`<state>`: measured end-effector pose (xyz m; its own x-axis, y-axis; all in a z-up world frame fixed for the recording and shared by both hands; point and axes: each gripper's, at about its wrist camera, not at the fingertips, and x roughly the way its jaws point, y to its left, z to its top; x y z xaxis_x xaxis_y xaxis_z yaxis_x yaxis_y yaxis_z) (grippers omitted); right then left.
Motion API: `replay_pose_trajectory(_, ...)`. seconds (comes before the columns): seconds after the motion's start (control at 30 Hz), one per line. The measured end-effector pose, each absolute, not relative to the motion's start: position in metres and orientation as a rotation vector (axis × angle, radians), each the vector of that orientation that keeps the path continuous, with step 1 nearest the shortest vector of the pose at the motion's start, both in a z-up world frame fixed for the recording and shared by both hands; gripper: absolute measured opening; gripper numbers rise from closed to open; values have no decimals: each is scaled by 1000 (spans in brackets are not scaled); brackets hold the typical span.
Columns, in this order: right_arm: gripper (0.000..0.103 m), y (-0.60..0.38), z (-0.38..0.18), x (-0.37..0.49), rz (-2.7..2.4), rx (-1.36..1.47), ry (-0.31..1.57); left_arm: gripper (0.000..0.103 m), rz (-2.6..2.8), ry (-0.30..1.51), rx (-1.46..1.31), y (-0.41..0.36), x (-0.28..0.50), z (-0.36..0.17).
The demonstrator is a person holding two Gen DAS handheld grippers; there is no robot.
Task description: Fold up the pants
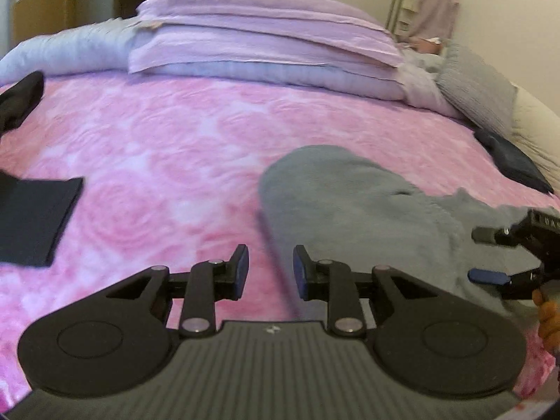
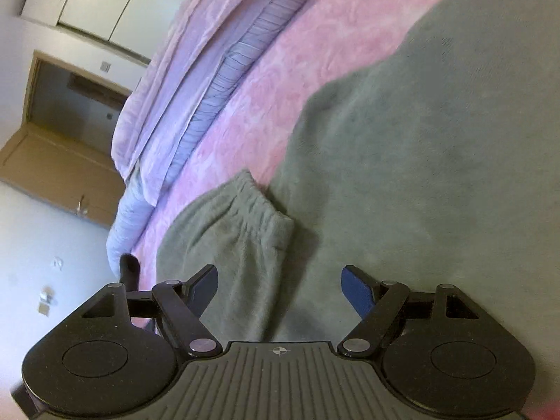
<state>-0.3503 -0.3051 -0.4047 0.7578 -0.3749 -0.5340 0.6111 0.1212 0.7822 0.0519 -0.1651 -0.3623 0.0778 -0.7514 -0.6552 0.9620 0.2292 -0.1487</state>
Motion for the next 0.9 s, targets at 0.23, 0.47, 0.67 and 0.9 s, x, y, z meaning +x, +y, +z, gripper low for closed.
replay_pose_trajectory(0.23,51,-321,-419,-312,-660,1329,209,23,-1288,746,347,-150,78,-368)
replay_pose_trajectory(0.47,39,-310,-425,-306,-563,1282,96,23,-1252,818,314,-151,101,-381)
replay_pose_trajectory(0.67,8,-296,-387,-284,-595,1056,52,23,-1274,830,309,-152,97,-384)
replay_pose_trajectory(0.9,60,-289,-384,-264,-757,1004,340,23,-1270,826,298,-151,98,-383)
